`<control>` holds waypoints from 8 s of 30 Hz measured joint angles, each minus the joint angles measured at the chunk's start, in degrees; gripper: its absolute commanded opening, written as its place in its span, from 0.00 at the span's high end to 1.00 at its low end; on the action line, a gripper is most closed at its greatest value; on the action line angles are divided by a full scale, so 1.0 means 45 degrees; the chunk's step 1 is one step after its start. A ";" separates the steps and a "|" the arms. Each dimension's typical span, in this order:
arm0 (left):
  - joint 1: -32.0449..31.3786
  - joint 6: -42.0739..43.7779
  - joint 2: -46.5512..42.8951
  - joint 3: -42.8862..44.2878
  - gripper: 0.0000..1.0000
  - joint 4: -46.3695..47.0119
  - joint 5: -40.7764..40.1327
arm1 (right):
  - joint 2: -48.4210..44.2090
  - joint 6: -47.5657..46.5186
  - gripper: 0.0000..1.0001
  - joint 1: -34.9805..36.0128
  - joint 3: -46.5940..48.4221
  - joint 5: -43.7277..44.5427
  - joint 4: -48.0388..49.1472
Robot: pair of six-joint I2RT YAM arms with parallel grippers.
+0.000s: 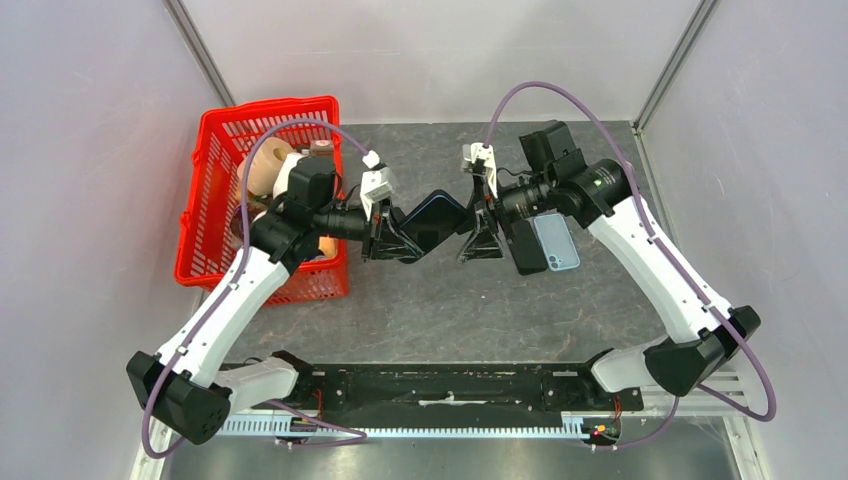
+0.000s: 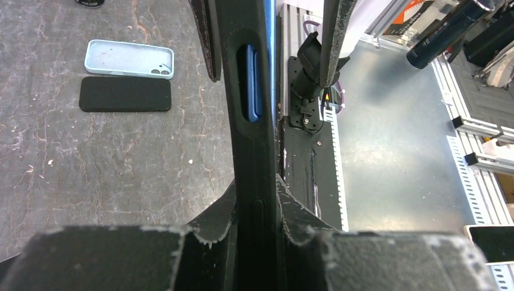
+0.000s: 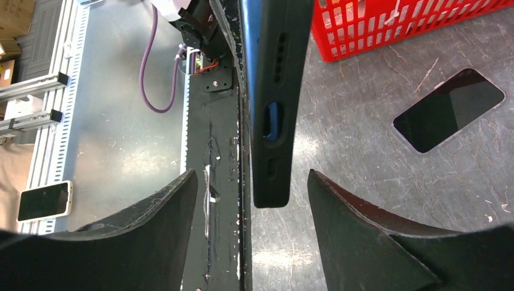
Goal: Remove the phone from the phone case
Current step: Remove the phone case from the phone.
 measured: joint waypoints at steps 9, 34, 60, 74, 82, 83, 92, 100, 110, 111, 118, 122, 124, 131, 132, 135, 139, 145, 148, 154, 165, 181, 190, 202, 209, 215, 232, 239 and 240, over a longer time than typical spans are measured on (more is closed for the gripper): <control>0.0000 -0.0087 0.0000 -0.0291 0.98 0.0107 0.0126 | 0.0131 -0.0189 0.40 0.0010 0.0359 0.0340 -0.0151; 0.0000 0.0121 -0.0180 -0.0743 0.98 -0.0126 0.0350 | 0.0714 -0.0403 0.74 0.0015 0.0491 0.0126 -0.0340; -0.1326 0.4707 0.0879 0.0432 0.98 -0.3555 0.2526 | 0.0185 -0.5765 1.00 0.1277 0.1253 -0.0826 -0.4823; -0.2259 0.7922 0.1787 0.1627 0.98 -0.6334 0.2705 | 0.0617 -0.7796 1.00 0.1681 0.1996 -0.1438 -0.7291; -0.2642 0.9044 0.2016 0.1695 0.98 -0.6815 0.2404 | 0.0748 -0.8068 1.00 0.1695 0.2064 -0.1943 -0.7606; -0.2691 0.9170 0.2021 0.1695 0.98 -0.6873 0.2288 | 0.0772 -0.7985 1.00 0.1695 0.2074 -0.1938 -0.7606; -0.2851 0.9481 0.1972 0.1710 0.98 -0.7043 0.0923 | 0.0792 -0.5712 1.00 0.1671 0.1880 -0.1107 -0.7179; -0.2846 0.8966 0.1763 0.1690 0.98 -0.6615 -0.0350 | 0.0214 -0.4507 0.50 0.1171 0.0971 0.0437 -0.5945; -0.2501 0.6499 0.1307 0.1559 0.98 -0.4537 -0.0277 | -0.1035 -0.3662 0.35 0.0976 -0.0146 0.1894 -0.3619; -0.2438 0.6188 0.1282 0.1501 0.98 -0.4269 -0.0277 | -0.1112 -0.3604 0.34 0.0976 -0.0146 0.1885 -0.3541; -0.2137 0.4522 0.1190 0.1166 0.98 -0.2963 -0.0403 | -0.1093 -0.3070 0.37 0.0976 -0.0005 0.1836 -0.3206; -0.2132 0.3968 0.1166 0.0899 0.98 -0.2472 -0.0408 | -0.0845 -0.2686 0.41 0.0976 0.0476 0.1812 -0.2875; -0.2132 0.3813 0.1141 0.0748 0.98 -0.2331 -0.0403 | -0.0699 -0.2511 0.43 0.0976 0.0661 0.1797 -0.2754; -0.2132 0.3541 0.1117 0.0398 0.98 -0.2113 -0.0403 | -0.0432 -0.2409 0.63 0.0957 0.0758 0.1783 -0.2623; -0.2132 0.3536 0.1117 0.0398 0.98 -0.2093 -0.0398 | -0.0432 -0.2463 0.69 0.0942 0.0758 0.1758 -0.2628; -0.2123 0.3526 0.1098 0.0393 0.98 -0.2021 -0.0384 | -0.0432 -0.2676 0.90 0.0908 0.0763 0.1579 -0.2701; -0.2098 0.3502 0.1093 0.0374 0.98 -0.2030 -0.0321 | -0.0432 -0.3351 1.00 0.0879 0.0772 0.1379 -0.2890; -0.2137 0.4585 0.1093 0.0389 0.98 -0.2657 0.0068 | -0.0340 -0.5066 1.00 0.0928 0.0792 0.0680 -0.3575; -0.2210 0.5537 0.1098 0.0481 0.98 -0.3434 0.0049 | 0.0010 -0.6091 1.00 0.1005 0.0923 0.0350 -0.4187; -0.2336 0.7276 0.1268 0.0855 0.98 -0.5056 -0.0102 | 0.0719 -0.7932 1.00 0.1166 0.1248 -0.0296 -0.5440; -0.2812 0.8544 0.1637 0.1375 0.98 -0.6188 -0.0321 | 0.1127 -0.9539 1.00 0.1263 0.1486 -0.0797 -0.6844; -0.3113 0.9437 0.2273 0.2006 0.98 -0.7286 -0.0330 | 0.1467 -1.0554 1.00 0.1263 0.1676 -0.0952 -0.7635; -0.2895 0.9588 0.2263 0.2074 0.98 -0.7592 -0.0330 | 0.2050 -1.1011 1.00 0.1263 0.2477 -0.1122 -0.7660; -0.2744 0.9578 0.2263 0.2361 0.98 -0.7970 -0.0559 | 0.2317 -1.0885 1.00 0.1287 0.2905 -0.1248 -0.7660; -0.2807 0.8121 0.2195 0.2574 0.98 -0.7179 -0.1506 | 0.1656 -0.7456 0.96 0.1010 0.2492 -0.0340 -0.6543; -0.2803 0.7218 0.1836 0.2574 0.98 -0.6295 -0.2380 | 0.0797 -0.4619 1.00 0.0918 0.2006 0.0777 -0.4634; -0.2302 0.9874 0.1389 0.1875 0.98 -0.6960 -0.0058 | 0.0777 -0.7300 1.00 0.1059 0.1797 -0.1263 -0.5027; -0.2302 1.0652 0.1336 0.1875 0.98 -0.7218 0.0058 | 0.1015 -0.7849 1.00 0.1088 0.1977 -0.1627 -0.5372; -0.2302 1.0652 0.1336 0.1875 0.98 -0.7218 0.0044 | 0.1015 -0.7771 1.00 0.1088 0.1977 -0.1608 -0.5357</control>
